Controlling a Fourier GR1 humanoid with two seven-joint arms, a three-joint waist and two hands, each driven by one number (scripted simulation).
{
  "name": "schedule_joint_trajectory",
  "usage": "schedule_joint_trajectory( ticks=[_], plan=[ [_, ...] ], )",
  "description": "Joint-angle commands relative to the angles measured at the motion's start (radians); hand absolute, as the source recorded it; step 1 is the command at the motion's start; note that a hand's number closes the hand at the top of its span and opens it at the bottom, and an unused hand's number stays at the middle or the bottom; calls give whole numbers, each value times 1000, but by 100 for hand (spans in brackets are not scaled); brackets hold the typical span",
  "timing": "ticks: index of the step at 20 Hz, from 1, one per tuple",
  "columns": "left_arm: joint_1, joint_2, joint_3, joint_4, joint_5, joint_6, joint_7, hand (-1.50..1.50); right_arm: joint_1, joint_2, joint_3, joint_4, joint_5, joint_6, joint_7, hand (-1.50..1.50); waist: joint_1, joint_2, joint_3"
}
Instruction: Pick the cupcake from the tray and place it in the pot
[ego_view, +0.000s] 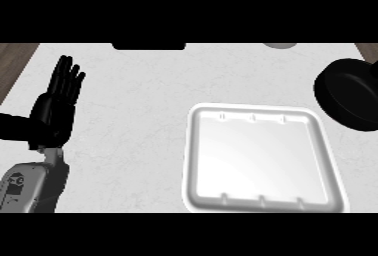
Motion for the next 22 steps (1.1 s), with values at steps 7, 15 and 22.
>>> schedule_joint_trajectory(
  ticks=[7, 15, 22],
  plan=[
    [-4, -13, -6, -4, -9, -14, 6, 0, -5, 30, -189, 182, -238, 104, -364, -150, 17, 5, 1],
    [-16, 18, 39, 6, 17, -47, 13, 0, -68, 71, -309, 114, -335, -56, -504, -150, 7, 2, 0],
    [1, 17, 53, -5, 14, -50, 7, 0, 11, 70, -475, 35, -511, -96, -585, -150, -6, -2, 0]
  ],
)
